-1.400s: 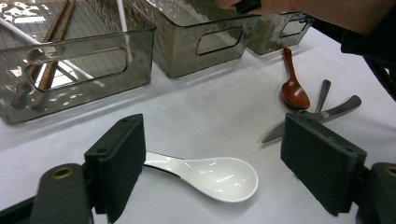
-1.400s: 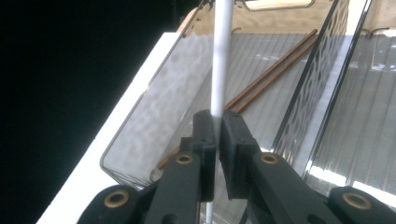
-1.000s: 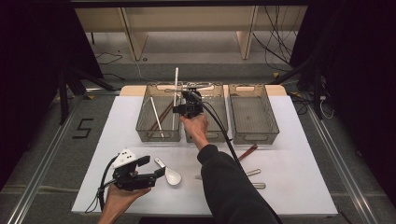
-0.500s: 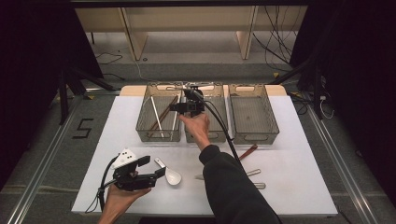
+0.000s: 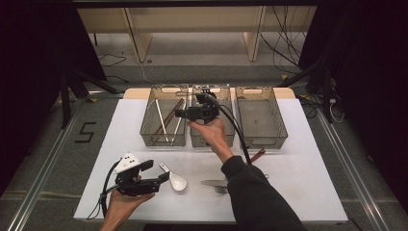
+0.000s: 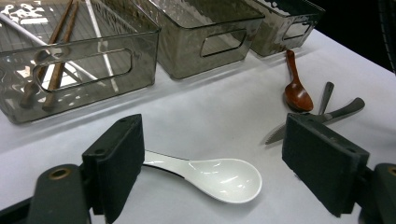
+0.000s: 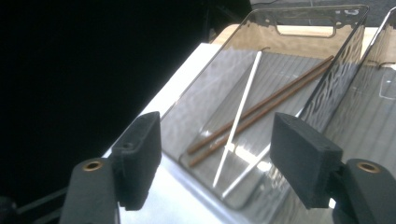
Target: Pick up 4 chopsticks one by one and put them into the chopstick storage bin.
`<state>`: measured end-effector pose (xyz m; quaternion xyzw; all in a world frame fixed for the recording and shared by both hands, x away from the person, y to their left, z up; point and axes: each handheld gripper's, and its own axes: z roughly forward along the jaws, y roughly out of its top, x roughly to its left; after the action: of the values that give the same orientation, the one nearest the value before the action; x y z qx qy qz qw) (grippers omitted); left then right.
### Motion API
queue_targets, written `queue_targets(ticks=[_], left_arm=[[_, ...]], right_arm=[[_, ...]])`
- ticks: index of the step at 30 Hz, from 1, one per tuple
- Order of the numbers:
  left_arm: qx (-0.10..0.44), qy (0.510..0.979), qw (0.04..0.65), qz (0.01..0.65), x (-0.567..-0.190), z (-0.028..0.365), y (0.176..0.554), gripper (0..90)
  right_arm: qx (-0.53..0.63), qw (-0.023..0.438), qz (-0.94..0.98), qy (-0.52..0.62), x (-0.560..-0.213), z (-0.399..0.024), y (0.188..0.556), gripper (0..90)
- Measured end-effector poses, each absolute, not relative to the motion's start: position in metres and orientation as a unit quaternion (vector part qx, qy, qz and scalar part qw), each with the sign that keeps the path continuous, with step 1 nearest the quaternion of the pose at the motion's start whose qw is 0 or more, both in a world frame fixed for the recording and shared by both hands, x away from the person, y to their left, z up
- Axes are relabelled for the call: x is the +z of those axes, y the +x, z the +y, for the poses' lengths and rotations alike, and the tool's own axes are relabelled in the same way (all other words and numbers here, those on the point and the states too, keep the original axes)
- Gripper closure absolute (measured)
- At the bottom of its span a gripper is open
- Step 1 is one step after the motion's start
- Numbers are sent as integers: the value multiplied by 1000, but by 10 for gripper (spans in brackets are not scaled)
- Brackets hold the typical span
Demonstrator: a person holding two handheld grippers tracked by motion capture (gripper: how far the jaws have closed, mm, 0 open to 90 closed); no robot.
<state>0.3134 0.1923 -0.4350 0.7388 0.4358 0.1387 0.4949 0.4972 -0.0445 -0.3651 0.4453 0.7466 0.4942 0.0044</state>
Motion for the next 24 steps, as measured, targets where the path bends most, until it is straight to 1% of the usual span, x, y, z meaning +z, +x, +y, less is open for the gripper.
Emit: queue_targets(ticks=[3,10,24], left_arm=[[137,739,494,437,-435,193,314,204],[134,738,495,439,-436,195,315,191],[128,735,499,440,-438,198,317,177]], right_arm=[[487,14,760,429,-361,-54,487,325],[486,10,777,400,-356,-84,465,311],[458,13,808,372,-368,-134,424,296]])
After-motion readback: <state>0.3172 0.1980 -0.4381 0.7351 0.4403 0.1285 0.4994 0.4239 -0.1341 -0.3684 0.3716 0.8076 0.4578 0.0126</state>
